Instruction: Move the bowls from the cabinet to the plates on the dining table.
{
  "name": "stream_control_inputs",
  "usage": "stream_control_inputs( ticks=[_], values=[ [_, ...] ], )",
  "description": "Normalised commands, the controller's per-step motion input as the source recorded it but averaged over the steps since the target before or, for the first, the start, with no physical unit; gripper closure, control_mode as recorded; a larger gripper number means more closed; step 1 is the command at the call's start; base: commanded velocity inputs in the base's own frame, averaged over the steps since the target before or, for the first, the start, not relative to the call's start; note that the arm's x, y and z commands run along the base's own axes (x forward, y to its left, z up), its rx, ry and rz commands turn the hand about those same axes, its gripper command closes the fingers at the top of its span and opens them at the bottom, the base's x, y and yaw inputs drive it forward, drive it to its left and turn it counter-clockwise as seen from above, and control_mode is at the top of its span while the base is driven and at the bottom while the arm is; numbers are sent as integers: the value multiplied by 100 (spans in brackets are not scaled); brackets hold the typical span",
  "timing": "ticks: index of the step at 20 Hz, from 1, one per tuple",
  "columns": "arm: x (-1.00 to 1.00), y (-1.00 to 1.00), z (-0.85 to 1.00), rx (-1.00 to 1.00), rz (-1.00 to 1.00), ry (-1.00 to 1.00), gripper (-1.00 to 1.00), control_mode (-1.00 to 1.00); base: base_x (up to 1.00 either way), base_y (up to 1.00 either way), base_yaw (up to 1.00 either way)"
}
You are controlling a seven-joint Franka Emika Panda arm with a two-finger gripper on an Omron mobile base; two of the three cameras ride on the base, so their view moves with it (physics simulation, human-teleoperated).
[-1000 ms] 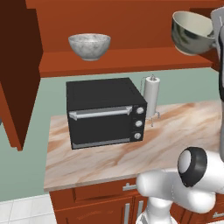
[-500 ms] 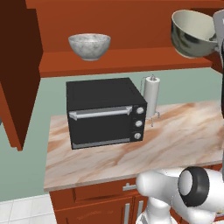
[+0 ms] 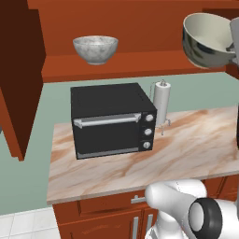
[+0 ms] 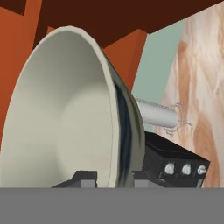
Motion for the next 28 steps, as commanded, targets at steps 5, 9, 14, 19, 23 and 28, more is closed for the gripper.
stream_control_inputs(
  ticks=[5,9,14,19,23,28],
  values=[
    [-17,6,-2,1,-3,5,100,-100,0,0,0],
    [-7,5,4,3,-5,18,100,-100,0,0,0],
    [-13,3,1,2,-5,19,100,-100,0,0,0],
    [-18,1,0,1,-5,19,100,-100,0,0,0],
    [-33,0,0,1,-7,10,100,-100,0,0,0],
    [-13,0,0,1,-3,5,100,100,-20,0,-5]
  ],
)
